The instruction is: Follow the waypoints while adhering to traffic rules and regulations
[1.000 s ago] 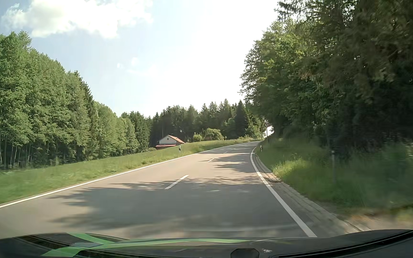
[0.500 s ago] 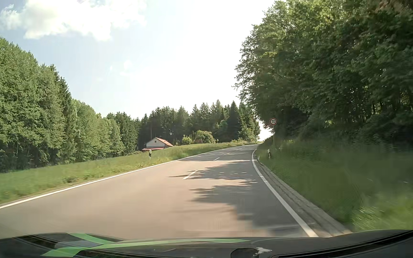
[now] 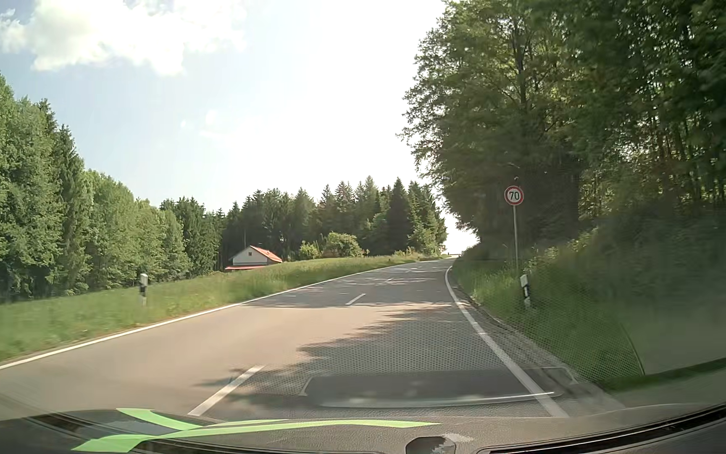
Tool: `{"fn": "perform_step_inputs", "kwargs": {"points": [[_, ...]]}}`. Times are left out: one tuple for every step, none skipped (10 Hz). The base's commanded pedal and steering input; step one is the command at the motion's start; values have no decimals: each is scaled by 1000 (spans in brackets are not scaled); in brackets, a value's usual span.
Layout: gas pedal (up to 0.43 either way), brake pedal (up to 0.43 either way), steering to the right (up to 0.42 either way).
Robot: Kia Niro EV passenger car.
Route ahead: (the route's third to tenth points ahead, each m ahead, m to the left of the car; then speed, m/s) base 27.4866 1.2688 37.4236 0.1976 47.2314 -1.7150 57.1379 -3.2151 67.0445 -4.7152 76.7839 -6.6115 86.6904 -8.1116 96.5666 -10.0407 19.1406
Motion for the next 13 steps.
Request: {"fn": "perform_step_inputs", "kwargs": {"points": [[280, 0, 16], [280, 0, 16], [280, 0, 16], [287, 0, 16], [287, 0, 17], [311, 0, 17], [311, 0, 17], [319, 0, 17], [319, 0, 17], [319, 0, 17], [319, 0, 18], [319, 0, 18], [319, 0, 19]]}}
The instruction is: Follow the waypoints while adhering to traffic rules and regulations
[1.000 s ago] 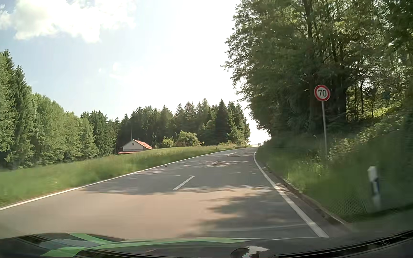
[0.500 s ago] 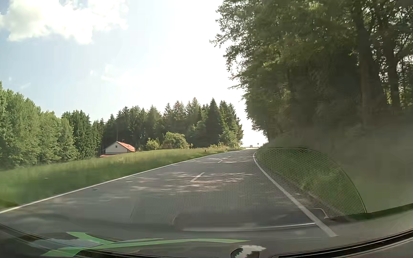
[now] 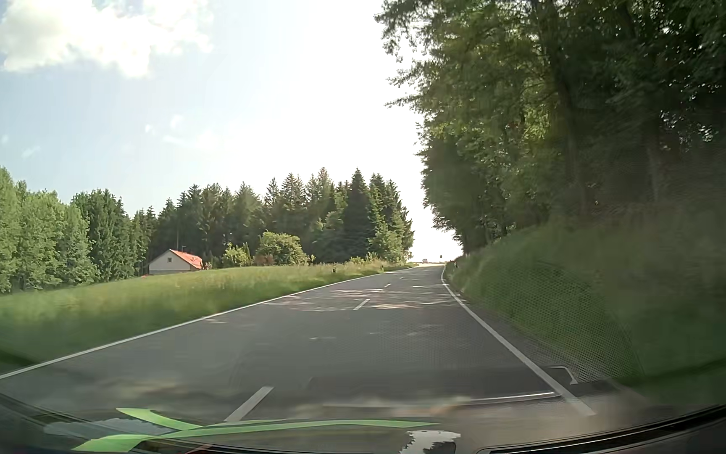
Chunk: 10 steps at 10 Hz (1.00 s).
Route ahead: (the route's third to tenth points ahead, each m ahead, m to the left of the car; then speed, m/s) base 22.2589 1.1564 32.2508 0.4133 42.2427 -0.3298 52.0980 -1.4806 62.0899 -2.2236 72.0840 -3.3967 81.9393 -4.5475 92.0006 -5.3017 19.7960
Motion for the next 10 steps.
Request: {"fn": "perform_step_inputs", "kwargs": {"points": [[319, 0, 19], [319, 0, 19], [319, 0, 19], [319, 0, 18], [319, 0, 17], [319, 0, 16], [319, 0, 16], [319, 0, 15], [319, 0, 13], [319, 0, 11]]}}
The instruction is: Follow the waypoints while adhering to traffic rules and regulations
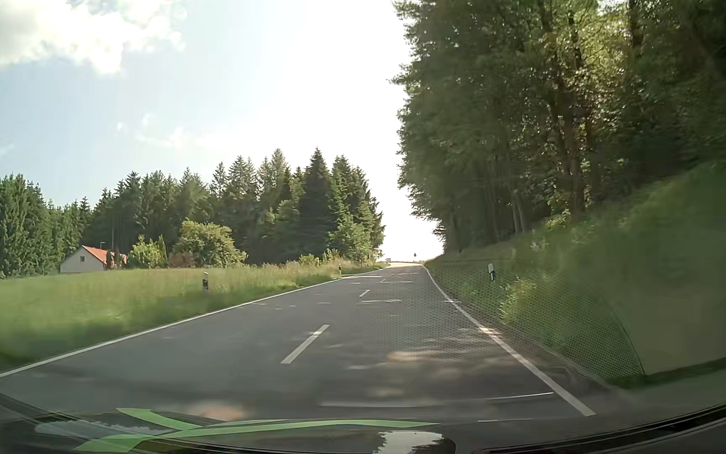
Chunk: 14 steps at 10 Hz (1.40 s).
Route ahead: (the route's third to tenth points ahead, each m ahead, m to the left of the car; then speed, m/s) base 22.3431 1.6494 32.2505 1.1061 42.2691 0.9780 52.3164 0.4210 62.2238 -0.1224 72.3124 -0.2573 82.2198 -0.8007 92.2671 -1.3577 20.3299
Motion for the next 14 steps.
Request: {"fn": "perform_step_inputs", "kwargs": {"points": [[319, 0, 9], [319, 0, 9], [319, 0, 9], [319, 0, 8], [319, 0, 7], [319, 0, 7], [319, 0, 7], [319, 0, 6], [319, 0, 6], [319, 0, 5], [331, 0, 5], [331, 0, 5], [331, 0, 5], [331, 0, 5]]}}
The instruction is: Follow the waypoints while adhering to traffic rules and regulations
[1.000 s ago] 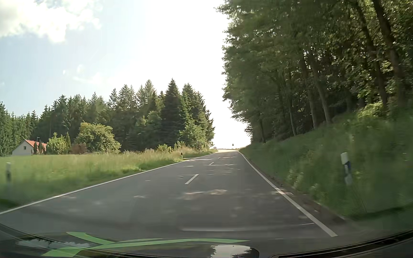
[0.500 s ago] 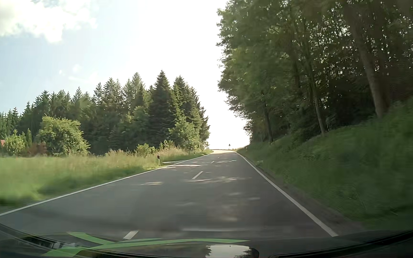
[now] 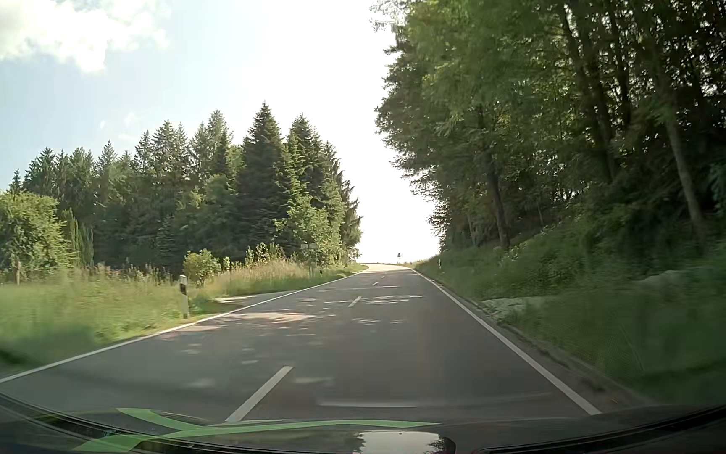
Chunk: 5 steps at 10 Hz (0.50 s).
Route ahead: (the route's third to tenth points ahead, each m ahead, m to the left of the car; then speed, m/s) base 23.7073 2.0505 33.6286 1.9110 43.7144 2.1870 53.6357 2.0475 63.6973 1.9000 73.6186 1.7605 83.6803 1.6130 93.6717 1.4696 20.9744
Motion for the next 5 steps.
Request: {"fn": "perform_step_inputs", "kwargs": {"points": [[331, 0, 5], [311, 0, 4], [299, 0, 4], [299, 0, 4], [299, 0, 4]]}}
